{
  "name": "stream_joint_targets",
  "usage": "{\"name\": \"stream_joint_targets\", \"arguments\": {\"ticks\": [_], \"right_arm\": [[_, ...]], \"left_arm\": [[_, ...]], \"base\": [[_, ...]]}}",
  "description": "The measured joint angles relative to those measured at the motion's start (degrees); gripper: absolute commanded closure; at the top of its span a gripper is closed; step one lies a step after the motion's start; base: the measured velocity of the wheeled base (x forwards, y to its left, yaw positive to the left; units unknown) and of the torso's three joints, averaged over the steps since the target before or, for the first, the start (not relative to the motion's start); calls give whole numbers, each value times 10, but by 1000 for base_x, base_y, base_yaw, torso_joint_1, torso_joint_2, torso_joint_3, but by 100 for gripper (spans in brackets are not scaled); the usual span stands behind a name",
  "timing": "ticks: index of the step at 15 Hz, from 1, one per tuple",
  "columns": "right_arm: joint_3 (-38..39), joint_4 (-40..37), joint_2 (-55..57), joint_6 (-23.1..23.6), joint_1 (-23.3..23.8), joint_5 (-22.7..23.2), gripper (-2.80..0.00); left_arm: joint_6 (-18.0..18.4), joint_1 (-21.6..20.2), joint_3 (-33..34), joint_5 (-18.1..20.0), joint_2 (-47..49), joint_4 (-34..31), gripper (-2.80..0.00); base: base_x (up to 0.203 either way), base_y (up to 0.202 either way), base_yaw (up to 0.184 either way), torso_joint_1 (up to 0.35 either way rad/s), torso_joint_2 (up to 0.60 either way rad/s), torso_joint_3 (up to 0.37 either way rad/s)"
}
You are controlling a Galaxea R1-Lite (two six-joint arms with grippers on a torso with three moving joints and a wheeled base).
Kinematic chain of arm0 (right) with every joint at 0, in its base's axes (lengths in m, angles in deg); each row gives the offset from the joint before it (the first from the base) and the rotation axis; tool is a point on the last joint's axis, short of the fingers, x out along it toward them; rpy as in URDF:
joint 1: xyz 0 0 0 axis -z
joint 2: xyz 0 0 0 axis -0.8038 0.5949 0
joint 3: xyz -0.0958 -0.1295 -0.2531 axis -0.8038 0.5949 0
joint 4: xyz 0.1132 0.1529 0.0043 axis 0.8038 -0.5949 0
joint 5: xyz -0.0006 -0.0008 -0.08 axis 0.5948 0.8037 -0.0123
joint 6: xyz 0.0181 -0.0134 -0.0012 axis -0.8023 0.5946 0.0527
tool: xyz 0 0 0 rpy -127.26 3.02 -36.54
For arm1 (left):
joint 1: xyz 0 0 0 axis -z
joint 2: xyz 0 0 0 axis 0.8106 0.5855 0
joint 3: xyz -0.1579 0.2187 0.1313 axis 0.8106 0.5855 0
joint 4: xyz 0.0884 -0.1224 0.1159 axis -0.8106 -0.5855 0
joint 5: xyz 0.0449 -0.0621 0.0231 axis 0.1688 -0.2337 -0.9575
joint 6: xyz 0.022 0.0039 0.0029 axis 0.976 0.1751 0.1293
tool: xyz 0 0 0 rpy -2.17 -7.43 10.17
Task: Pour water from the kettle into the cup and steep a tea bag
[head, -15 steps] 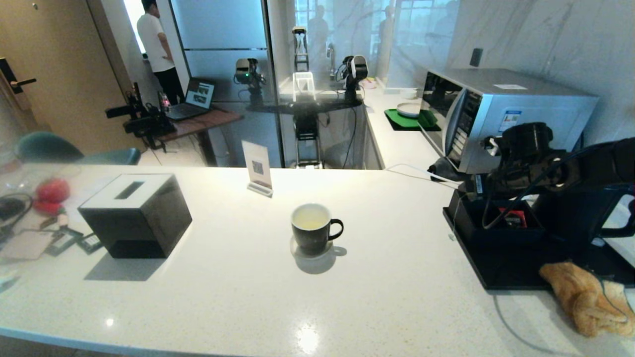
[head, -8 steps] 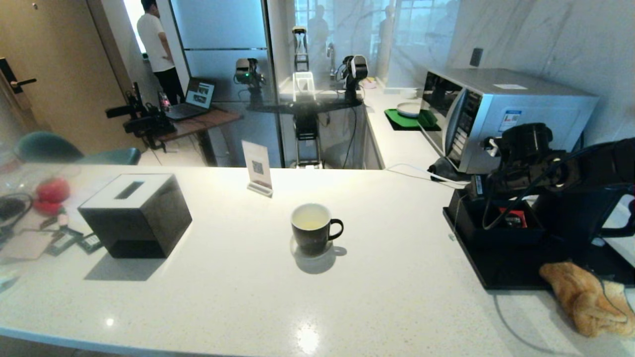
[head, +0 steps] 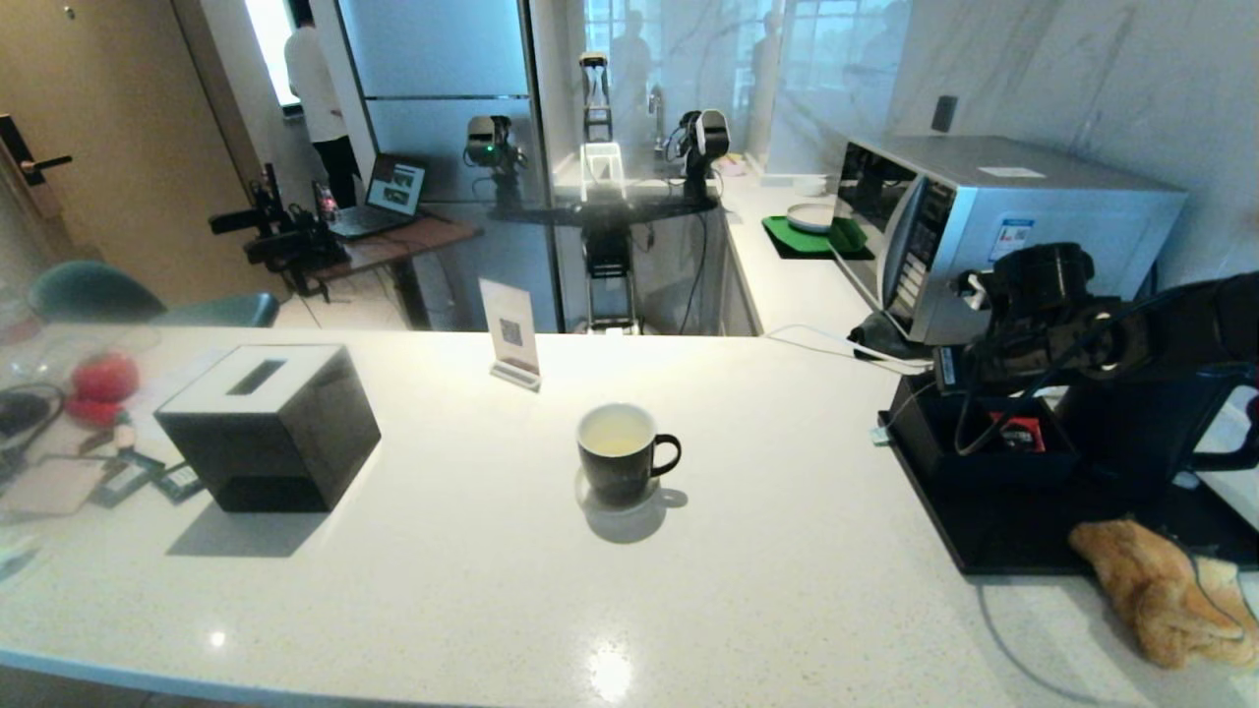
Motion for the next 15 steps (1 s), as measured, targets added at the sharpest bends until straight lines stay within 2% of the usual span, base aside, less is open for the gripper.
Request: {"name": "stream_joint_targets", "arguments": {"ticks": [10, 15], "right_arm": [[3, 1, -15, 0, -8, -2, 0], [12, 1, -32, 1, -11, -17, 0]], "left_arm": [[0, 0, 0, 0, 0, 0, 0], [0, 0, 0, -1, 0, 0, 0]], "base": [[0, 0, 0, 0, 0, 0], [0, 0, 0, 0, 0, 0]]}}
